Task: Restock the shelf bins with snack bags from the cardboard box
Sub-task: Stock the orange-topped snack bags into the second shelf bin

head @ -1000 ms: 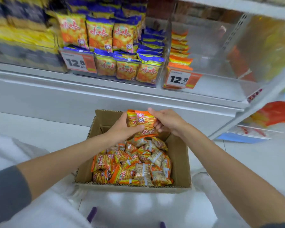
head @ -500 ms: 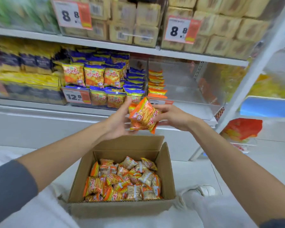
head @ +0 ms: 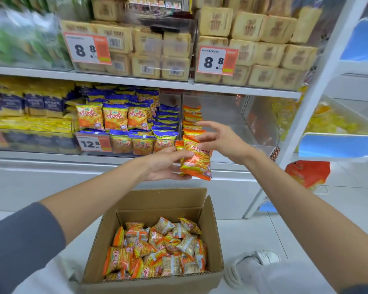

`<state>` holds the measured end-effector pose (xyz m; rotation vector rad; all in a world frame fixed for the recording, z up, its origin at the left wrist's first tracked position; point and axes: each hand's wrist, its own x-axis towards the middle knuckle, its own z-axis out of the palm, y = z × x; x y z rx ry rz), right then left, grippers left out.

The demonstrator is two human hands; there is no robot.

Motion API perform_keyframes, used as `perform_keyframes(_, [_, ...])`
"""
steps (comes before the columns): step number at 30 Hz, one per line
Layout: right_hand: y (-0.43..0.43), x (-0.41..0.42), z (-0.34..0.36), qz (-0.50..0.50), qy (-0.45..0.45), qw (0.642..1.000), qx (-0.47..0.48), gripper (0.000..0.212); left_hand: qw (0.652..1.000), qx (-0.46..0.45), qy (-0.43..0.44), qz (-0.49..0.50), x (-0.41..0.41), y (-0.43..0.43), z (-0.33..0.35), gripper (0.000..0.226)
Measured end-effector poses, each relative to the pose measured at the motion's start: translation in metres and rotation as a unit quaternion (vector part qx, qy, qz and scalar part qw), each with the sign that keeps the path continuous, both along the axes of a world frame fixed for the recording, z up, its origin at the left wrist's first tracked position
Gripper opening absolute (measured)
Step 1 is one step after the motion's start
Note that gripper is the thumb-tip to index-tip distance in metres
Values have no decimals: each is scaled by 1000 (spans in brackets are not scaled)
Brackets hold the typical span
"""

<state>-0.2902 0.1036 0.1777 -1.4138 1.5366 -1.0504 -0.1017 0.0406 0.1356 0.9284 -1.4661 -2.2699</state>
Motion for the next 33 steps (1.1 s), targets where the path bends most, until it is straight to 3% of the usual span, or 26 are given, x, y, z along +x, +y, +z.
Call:
perform_keyframes(3, [2,-9,-15,-35,-14,999,-27,56,999,-21,-9,31,-15,0,-5,33])
perform_keyframes(5, [3,-14,-20,-63,-17,998,-16,65,998,-28,-13,58,-27,-3,-6,37])
perform_keyframes(8, [-5,-28,-31,-45,-141,987,67,75,997,-22,0,77,-46,-20,0,40])
perform_keyframes(10, [-14,-43,-34,-21,-216,973,76,70,989,-131,-58,37,-59,-31,9,40])
perform_keyframes(11, [-20,-51,-33,-10,-246,967,69,69,965,-235,-113,3,-66,-38,12,41])
perform_keyframes(13, [-33,-69,-31,-8,-274,960,52,61,872,-443,-201,-47,-75,-56,20,53])
perform_keyframes(15, [-49,-93,-30,-45,-275,960,36,59,794,-566,-221,-27,-83,-82,23,57])
perform_keyframes(20, [-114,-154,-43,-194,-222,956,12,48,753,-602,-234,126,-101,-151,9,21])
perform_keyframes(22, [-148,-171,-58,-238,-177,955,12,45,765,-582,-227,157,-107,-163,2,10])
perform_keyframes(25, [-200,-184,-77,-246,-122,962,7,62,811,-521,-185,192,-108,-170,-12,12])
perform_keyframes(27, [-228,-190,-93,-212,-128,969,14,73,835,-493,-151,192,-106,-172,-21,10])
perform_keyframes(29, [-243,-191,-107,-154,-75,985,37,81,858,-465,-123,180,-104,-172,-26,11])
perform_keyframes(33, [-257,-194,-120,-103,-9,994,42,88,864,-456,-109,185,-104,-174,-26,18])
